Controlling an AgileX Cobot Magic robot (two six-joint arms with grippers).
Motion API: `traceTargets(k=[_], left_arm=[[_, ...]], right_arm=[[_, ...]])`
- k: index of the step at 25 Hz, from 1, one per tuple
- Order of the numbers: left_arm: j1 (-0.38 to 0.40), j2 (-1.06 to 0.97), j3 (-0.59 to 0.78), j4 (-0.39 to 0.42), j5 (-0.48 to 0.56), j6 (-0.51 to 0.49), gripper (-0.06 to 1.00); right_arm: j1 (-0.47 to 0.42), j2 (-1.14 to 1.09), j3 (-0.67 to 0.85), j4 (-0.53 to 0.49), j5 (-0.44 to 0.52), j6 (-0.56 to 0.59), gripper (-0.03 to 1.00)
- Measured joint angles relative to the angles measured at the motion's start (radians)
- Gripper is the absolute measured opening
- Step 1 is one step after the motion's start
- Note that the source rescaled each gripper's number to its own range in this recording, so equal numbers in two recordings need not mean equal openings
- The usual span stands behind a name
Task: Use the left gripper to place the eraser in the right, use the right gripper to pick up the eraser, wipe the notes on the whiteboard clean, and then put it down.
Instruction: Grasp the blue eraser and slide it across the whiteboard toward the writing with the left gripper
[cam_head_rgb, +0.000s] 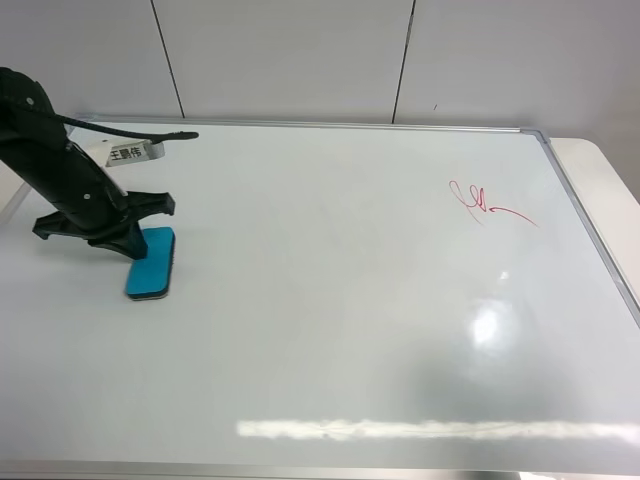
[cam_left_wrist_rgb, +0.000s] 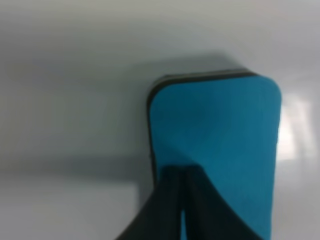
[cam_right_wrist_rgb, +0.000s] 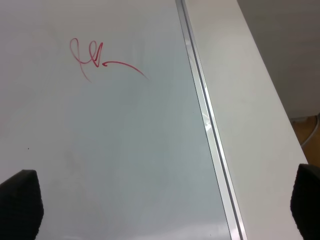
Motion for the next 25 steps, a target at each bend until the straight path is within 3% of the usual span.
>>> traceTargets(k=[6,11,14,20,25], left_arm=[[-0.167,0.017,0.0,-0.154,-0.032,-0.09,0.01],[-0.314,0.051,-0.001,-0.29,-0.127,-0.141,0.01],[-0.399,0.088,-0.034,-0.328,-0.173,-0.149,0.01],[-0.529,0.22,-0.221,-0.383,-0.118,-0.151,0.01],[-0.642,0.349,-0.412,-0.503,-0.065,-0.151,0.0]], right_arm=[[0.0,0.0,0.0,0.0,-0.002,0.0,1.0],[0.0,0.0,0.0,0.0,-0.002,0.0,1.0],[0.0,0.0,0.0,0.0,-0.002,0.0,1.0],[0.0,0.0,0.0,0.0,-0.002,0.0,1.0],[0.0,0.0,0.0,0.0,-0.002,0.0,1.0]])
